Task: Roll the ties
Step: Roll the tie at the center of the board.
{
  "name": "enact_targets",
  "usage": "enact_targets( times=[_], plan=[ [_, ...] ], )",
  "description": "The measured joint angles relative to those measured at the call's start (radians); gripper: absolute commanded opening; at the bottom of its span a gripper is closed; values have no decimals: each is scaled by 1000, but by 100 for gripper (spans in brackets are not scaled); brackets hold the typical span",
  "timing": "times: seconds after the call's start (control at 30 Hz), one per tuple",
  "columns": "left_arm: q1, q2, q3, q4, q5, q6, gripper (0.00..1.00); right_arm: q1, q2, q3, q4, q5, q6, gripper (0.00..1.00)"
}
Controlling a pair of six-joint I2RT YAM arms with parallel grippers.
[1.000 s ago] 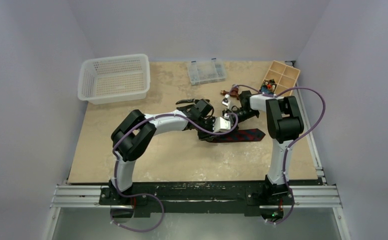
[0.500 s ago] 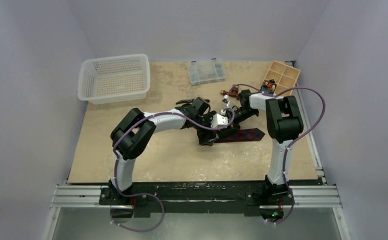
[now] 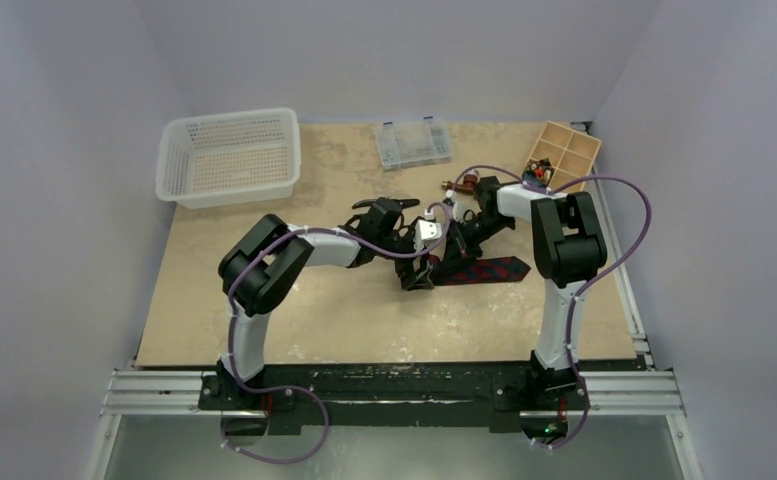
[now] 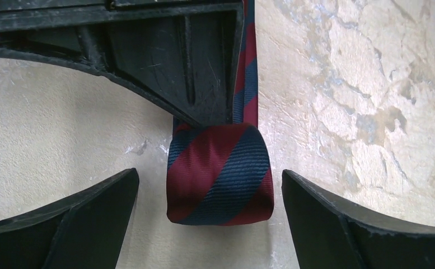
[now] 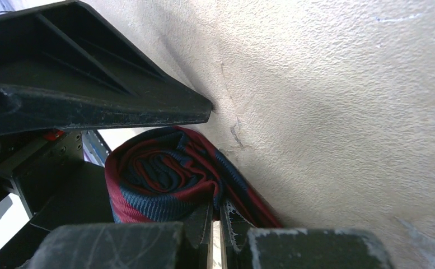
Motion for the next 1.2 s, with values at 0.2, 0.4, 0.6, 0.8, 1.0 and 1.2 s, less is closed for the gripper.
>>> enact_targets(
  times=[0.2, 0.4, 0.6, 0.8, 1.0, 1.2],
  plan=[
    [5, 16, -49, 177, 11, -127, 96, 10, -11, 0, 1, 26, 0, 0],
    [1, 13, -104, 285, -7, -139, 100, 11, -11, 1, 0, 31, 1, 0],
    [2, -274, -325, 203, -202, -67, 100, 15, -17, 1, 0, 42, -2, 0],
    [18, -536, -384, 234, -299, -36, 100, 19, -24, 0, 0, 53, -16, 0],
    [22, -386, -317, 292, -187, -37, 90, 22, -30, 0, 1, 69, -26, 0],
    [-23, -195, -287, 276, -165, -7, 76, 22, -30, 0, 1, 69, -26, 0]
  ],
)
